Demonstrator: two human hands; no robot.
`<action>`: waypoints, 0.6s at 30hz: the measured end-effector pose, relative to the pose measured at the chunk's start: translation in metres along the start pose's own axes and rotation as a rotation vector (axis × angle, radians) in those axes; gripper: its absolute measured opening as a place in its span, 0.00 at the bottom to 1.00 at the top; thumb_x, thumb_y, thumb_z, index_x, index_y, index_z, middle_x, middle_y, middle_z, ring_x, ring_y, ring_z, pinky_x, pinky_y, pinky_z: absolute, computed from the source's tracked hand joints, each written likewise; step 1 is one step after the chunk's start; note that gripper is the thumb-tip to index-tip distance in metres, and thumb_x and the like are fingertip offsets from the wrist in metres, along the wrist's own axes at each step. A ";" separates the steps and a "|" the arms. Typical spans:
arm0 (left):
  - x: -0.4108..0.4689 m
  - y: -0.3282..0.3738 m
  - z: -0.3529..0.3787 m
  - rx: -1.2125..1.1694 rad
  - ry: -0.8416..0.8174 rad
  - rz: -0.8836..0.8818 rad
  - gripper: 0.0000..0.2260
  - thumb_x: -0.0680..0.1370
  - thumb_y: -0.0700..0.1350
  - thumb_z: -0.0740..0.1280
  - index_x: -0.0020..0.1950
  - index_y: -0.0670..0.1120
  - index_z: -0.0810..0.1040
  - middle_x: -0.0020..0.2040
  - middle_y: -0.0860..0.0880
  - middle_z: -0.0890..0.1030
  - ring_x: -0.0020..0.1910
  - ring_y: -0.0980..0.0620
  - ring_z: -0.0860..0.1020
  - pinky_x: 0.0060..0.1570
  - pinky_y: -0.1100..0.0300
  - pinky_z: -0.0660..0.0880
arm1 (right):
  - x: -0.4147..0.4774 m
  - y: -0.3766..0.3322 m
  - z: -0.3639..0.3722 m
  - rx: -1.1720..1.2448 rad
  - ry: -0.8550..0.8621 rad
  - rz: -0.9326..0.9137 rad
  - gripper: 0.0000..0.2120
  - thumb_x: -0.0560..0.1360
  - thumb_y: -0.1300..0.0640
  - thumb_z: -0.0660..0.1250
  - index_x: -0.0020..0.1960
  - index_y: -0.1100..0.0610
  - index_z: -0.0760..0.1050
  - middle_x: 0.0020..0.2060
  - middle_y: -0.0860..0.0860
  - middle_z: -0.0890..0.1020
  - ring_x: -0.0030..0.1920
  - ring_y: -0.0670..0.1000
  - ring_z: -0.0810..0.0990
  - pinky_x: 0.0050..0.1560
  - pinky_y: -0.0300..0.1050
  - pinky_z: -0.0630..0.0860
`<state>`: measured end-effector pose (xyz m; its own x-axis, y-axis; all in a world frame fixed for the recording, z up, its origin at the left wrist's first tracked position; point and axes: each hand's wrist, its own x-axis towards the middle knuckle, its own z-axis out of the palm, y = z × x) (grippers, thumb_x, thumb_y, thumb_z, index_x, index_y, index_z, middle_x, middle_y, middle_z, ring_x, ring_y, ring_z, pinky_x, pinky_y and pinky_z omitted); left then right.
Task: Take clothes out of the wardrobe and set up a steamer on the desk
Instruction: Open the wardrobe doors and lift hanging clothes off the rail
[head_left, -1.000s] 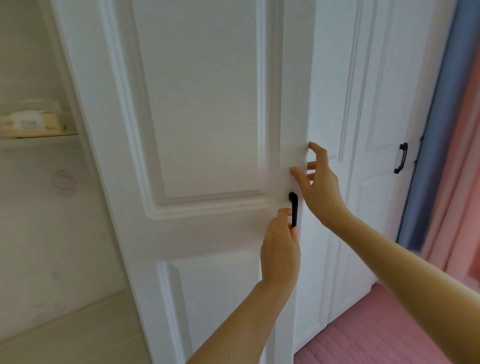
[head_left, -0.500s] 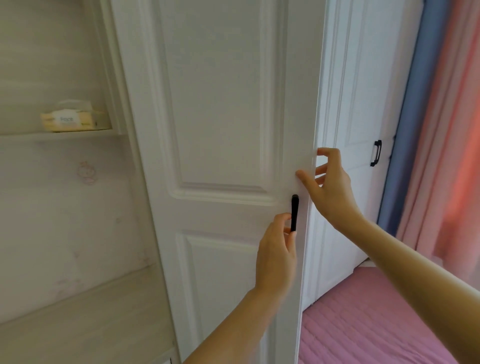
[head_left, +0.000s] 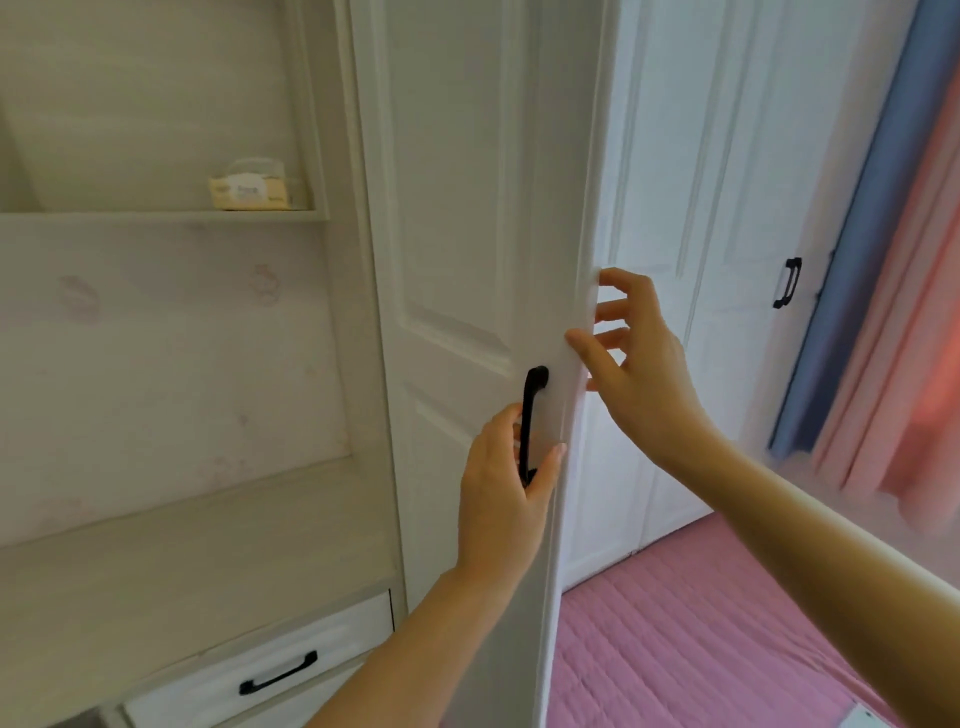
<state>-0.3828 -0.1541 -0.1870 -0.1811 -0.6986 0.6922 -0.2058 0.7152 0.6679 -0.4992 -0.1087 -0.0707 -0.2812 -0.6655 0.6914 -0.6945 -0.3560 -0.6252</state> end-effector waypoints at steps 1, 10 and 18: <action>-0.004 0.001 -0.007 0.020 0.012 -0.003 0.23 0.76 0.59 0.65 0.68 0.54 0.67 0.59 0.56 0.76 0.55 0.58 0.76 0.51 0.69 0.76 | -0.003 -0.007 0.003 0.021 -0.020 0.003 0.22 0.78 0.53 0.65 0.68 0.48 0.61 0.49 0.39 0.73 0.49 0.45 0.79 0.49 0.51 0.82; -0.022 0.008 -0.042 0.055 0.102 -0.066 0.32 0.70 0.61 0.69 0.70 0.50 0.67 0.57 0.53 0.76 0.53 0.55 0.77 0.50 0.67 0.77 | -0.010 -0.032 0.017 0.137 -0.190 -0.002 0.20 0.77 0.53 0.65 0.67 0.49 0.64 0.55 0.46 0.77 0.52 0.47 0.80 0.49 0.50 0.82; -0.024 0.008 -0.067 0.029 0.106 -0.146 0.28 0.70 0.57 0.72 0.68 0.54 0.70 0.54 0.57 0.78 0.51 0.59 0.77 0.49 0.69 0.74 | -0.007 -0.032 0.029 0.115 -0.367 -0.056 0.19 0.78 0.49 0.61 0.68 0.50 0.64 0.58 0.42 0.75 0.56 0.41 0.75 0.54 0.35 0.73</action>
<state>-0.3158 -0.1303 -0.1799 -0.0454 -0.7875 0.6146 -0.2507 0.6046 0.7561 -0.4559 -0.1123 -0.0663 0.0250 -0.8258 0.5634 -0.6176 -0.4560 -0.6409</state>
